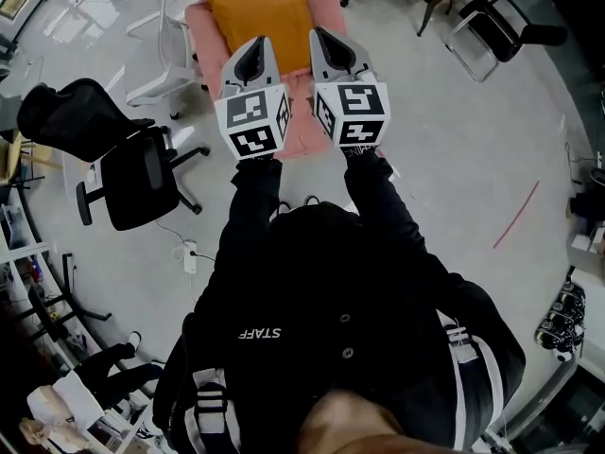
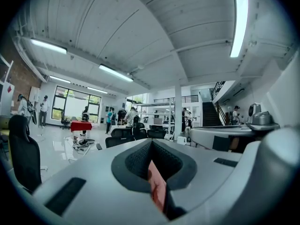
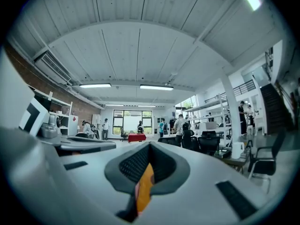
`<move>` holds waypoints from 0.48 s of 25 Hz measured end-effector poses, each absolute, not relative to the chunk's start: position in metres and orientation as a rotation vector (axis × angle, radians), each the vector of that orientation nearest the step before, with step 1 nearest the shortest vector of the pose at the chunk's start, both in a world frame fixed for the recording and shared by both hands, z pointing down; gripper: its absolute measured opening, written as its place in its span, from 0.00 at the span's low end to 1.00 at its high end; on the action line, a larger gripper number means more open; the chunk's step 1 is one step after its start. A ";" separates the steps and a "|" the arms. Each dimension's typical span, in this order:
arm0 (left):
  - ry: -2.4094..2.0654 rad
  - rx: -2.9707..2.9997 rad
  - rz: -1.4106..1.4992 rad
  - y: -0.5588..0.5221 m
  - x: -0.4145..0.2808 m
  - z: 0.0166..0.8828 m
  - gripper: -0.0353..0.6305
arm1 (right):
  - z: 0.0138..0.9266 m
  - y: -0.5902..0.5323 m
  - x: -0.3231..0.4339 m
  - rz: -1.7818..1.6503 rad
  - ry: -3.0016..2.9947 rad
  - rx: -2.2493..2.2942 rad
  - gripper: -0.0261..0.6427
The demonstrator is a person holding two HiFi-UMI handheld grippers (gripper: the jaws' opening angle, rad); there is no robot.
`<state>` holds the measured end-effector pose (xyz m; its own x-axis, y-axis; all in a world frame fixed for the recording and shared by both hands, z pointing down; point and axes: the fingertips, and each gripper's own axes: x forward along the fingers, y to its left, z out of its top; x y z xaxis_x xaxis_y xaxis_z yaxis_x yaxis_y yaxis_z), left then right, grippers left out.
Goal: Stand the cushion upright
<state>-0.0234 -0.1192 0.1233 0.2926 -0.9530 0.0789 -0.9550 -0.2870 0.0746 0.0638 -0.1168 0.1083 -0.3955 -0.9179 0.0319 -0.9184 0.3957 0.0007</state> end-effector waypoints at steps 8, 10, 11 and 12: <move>-1.837 2.438 0.009 -0.121 -0.036 0.112 0.05 | 0.098 -0.118 0.052 -0.007 -2.625 1.695 0.06; -1.835 2.436 0.002 -0.121 -0.037 0.112 0.05 | 0.097 -0.118 0.048 -0.013 -2.635 1.686 0.06; -1.833 2.437 -0.001 -0.121 -0.038 0.111 0.05 | 0.097 -0.118 0.047 -0.016 -2.640 1.682 0.06; -1.832 2.441 -0.002 -0.121 -0.038 0.109 0.05 | 0.097 -0.118 0.046 -0.017 -2.644 1.680 0.06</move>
<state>-0.0378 -0.1211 0.1092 0.2808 -0.9583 0.0524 -0.9582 -0.2768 0.0723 0.0458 -0.1185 0.0968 -0.4250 -0.9052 0.0015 -0.9051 0.4250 0.0140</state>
